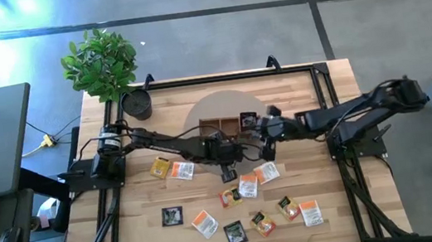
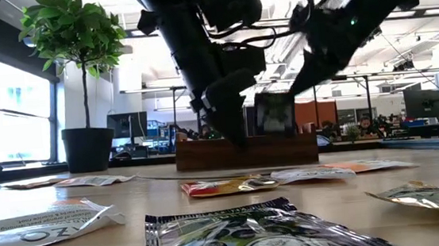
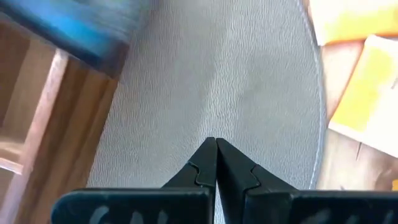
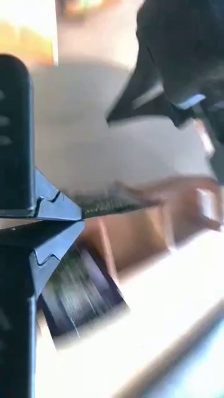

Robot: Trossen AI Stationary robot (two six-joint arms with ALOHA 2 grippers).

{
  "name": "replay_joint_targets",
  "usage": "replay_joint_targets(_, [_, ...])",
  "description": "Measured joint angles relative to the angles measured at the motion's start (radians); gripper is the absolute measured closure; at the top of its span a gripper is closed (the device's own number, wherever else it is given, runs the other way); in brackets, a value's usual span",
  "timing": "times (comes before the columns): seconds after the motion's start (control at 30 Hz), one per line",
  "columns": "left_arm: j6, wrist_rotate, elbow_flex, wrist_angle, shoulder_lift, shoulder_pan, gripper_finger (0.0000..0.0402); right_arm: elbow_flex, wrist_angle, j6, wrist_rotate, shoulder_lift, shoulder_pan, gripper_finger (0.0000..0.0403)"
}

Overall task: Pick & Place Tea
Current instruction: Put the purple tea bag into the right section of the wooden organizer

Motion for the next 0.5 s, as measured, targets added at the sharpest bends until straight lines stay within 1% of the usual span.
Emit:
replay_joint_targets(0.1, [0.0, 0.005, 0.009, 0.004, 0.0, 0.0, 0.0401, 0.002, -0.018, -0.113, 0.034, -0.056, -0.046, 0.0402])
replay_joint_targets(0.2, [0.0, 0.018, 0.011, 0.008, -0.001, 0.0, 0.0401, 0.002, -0.071, -0.14, 0.035, -0.069, -0.104, 0.0402])
replay_joint_targets(0.23, [0.0, 0.019, 0.011, 0.007, -0.001, 0.0, 0.0401, 0.002, -0.088, -0.149, 0.022, -0.069, -0.126, 0.0402])
replay_joint_targets(0.37, [0.0, 0.021, 0.011, 0.006, -0.001, 0.0, 0.0401, 0.002, -0.129, -0.212, -0.089, -0.069, -0.194, 0.0402])
replay_joint_targets(0.5, [0.0, 0.021, 0.011, 0.006, -0.001, 0.0, 0.0401, 0.002, -0.118, -0.277, -0.137, -0.069, -0.236, 0.0402])
